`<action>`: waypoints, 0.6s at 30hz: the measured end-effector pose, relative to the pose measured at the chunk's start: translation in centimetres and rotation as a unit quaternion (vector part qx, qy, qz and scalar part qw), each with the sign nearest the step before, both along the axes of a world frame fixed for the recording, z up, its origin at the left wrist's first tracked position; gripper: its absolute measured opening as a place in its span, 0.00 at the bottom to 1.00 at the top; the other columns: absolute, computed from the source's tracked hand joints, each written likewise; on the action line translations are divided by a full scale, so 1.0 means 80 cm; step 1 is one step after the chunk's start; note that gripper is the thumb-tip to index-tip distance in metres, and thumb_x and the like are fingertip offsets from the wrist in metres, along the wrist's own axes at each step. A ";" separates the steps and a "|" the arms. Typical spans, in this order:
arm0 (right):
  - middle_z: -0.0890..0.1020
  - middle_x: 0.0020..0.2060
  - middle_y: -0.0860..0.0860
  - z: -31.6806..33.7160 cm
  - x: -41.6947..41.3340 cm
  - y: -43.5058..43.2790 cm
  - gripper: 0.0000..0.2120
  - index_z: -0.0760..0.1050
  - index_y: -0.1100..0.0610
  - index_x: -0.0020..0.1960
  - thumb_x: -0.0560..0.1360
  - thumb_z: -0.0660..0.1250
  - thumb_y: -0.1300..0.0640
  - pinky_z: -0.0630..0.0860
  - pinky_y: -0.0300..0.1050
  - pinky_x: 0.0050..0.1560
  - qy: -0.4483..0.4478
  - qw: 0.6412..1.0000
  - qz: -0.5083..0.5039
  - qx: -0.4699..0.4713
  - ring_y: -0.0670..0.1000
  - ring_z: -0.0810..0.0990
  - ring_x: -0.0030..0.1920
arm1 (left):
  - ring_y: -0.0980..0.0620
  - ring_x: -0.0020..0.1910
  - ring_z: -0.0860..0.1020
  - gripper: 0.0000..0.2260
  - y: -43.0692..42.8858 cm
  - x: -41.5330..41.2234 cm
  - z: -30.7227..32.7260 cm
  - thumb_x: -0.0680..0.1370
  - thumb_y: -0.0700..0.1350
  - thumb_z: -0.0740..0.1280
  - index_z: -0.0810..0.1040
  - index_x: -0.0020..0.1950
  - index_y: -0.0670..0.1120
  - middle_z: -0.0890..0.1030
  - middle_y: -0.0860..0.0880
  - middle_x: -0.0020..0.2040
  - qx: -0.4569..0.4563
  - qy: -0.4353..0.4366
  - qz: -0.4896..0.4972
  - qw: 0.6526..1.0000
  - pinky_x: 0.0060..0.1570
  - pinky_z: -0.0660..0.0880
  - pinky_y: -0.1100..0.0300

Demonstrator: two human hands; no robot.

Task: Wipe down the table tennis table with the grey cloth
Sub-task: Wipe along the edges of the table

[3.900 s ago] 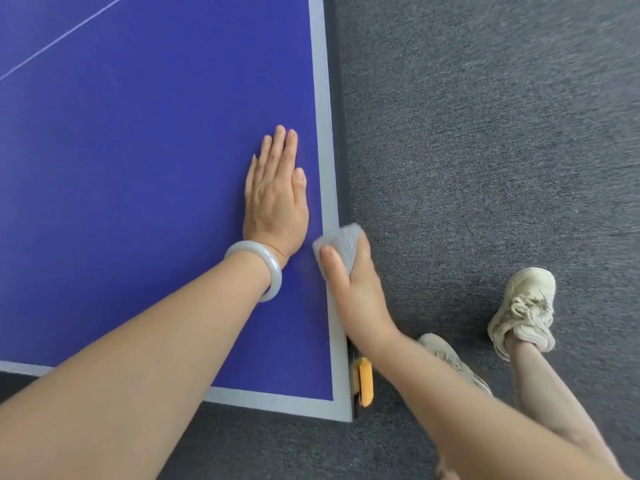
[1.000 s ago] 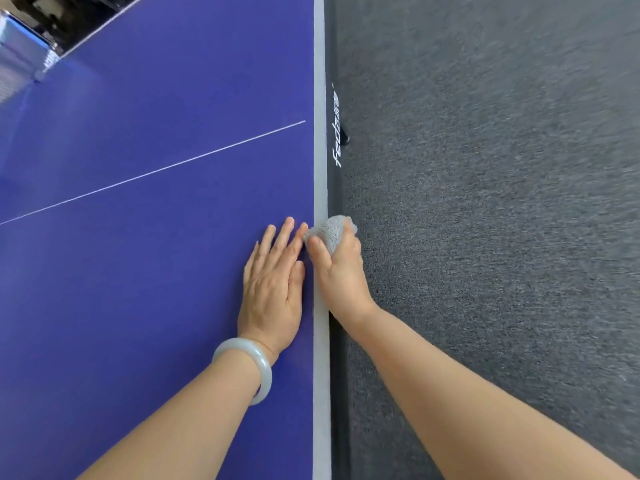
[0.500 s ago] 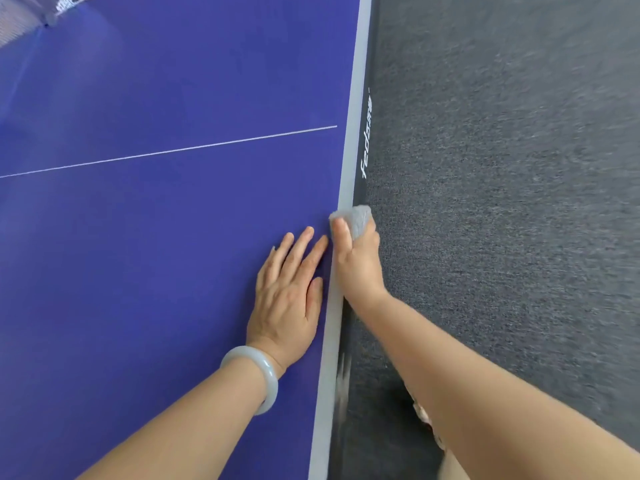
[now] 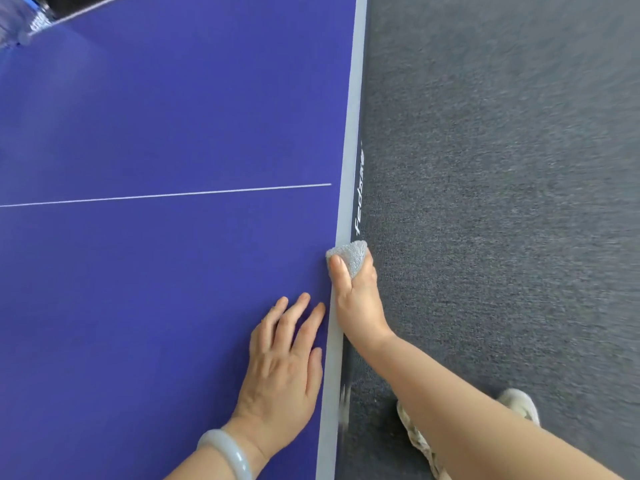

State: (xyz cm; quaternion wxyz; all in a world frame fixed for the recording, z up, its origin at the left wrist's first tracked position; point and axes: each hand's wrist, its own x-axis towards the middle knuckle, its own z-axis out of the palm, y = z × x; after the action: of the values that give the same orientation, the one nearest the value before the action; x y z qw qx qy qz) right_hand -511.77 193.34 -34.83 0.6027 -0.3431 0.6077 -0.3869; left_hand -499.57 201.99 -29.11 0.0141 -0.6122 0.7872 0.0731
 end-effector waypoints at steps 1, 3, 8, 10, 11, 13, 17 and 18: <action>0.65 0.72 0.52 -0.001 0.000 0.001 0.34 0.52 0.51 0.80 0.80 0.56 0.38 0.61 0.40 0.61 0.001 1.000 0.003 0.002 0.51 0.68 0.68 | 0.44 0.70 0.69 0.21 -0.014 -0.001 0.004 0.80 0.48 0.55 0.70 0.73 0.47 0.69 0.48 0.72 -0.001 0.016 -0.001 1.000 0.66 0.69 0.45; 0.64 0.72 0.51 -0.002 -0.002 0.001 0.34 0.51 0.50 0.80 0.79 0.56 0.37 0.61 0.40 0.62 -0.001 1.000 0.009 0.002 0.49 0.68 0.69 | 0.46 0.68 0.70 0.20 -0.053 -0.007 0.011 0.80 0.45 0.54 0.72 0.71 0.44 0.71 0.47 0.70 -0.009 0.059 0.007 0.998 0.67 0.68 0.47; 0.59 0.76 0.49 0.005 -0.005 0.002 0.43 0.47 0.52 0.81 0.73 0.53 0.32 0.53 0.23 0.61 -0.020 1.000 0.022 -0.006 0.37 0.59 0.69 | 0.44 0.76 0.63 0.20 -0.186 -0.037 0.012 0.81 0.35 0.58 0.68 0.74 0.38 0.65 0.42 0.76 -0.044 0.105 0.020 0.993 0.75 0.59 0.50; 0.60 0.73 0.46 0.005 -0.006 0.002 0.43 0.47 0.52 0.81 0.73 0.53 0.33 0.51 0.15 0.56 -0.028 0.999 0.022 -0.012 0.28 0.59 0.63 | 0.45 0.78 0.59 0.21 -0.240 -0.047 0.008 0.83 0.36 0.58 0.64 0.76 0.38 0.62 0.42 0.78 -0.054 0.091 0.006 0.994 0.76 0.56 0.51; 0.60 0.70 0.43 0.004 -0.007 0.003 0.43 0.46 0.51 0.81 0.73 0.53 0.33 0.51 0.14 0.55 -0.034 0.999 0.024 -0.013 0.23 0.59 0.59 | 0.45 0.79 0.57 0.22 -0.265 -0.051 0.005 0.83 0.38 0.57 0.62 0.78 0.39 0.60 0.43 0.79 -0.054 0.080 0.001 0.995 0.77 0.54 0.51; 0.60 0.66 0.38 0.001 -0.008 0.004 0.42 0.43 0.49 0.80 0.73 0.55 0.34 0.53 0.14 0.54 -0.054 0.998 0.031 -0.006 0.17 0.56 0.58 | 0.47 0.80 0.52 0.24 -0.309 -0.056 -0.003 0.84 0.43 0.55 0.56 0.80 0.42 0.54 0.45 0.81 -0.046 0.054 0.005 0.997 0.78 0.50 0.50; 0.58 0.64 0.30 -0.002 -0.017 -0.004 0.41 0.39 0.45 0.79 0.77 0.59 0.35 0.54 0.18 0.59 -0.087 0.995 0.054 -0.001 0.24 0.57 0.65 | 0.50 0.80 0.50 0.25 -0.339 -0.056 -0.019 0.83 0.49 0.48 0.54 0.81 0.48 0.52 0.49 0.81 -0.045 0.032 0.024 0.998 0.78 0.48 0.49; 0.56 0.64 0.29 -0.001 -0.020 -0.017 0.41 0.38 0.43 0.78 0.75 0.59 0.35 0.53 0.18 0.60 -0.097 0.993 0.066 0.003 0.24 0.55 0.66 | 0.51 0.80 0.50 0.25 -0.340 -0.055 -0.022 0.83 0.49 0.47 0.56 0.81 0.48 0.53 0.49 0.81 -0.047 0.042 0.025 0.998 0.78 0.48 0.50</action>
State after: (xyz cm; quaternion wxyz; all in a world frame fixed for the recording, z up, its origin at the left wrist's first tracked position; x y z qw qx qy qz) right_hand -513.40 191.95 -34.94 0.6842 -0.3415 0.5235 -0.3757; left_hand -503.98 174.79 -30.83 -0.0491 -0.6278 0.7743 0.0621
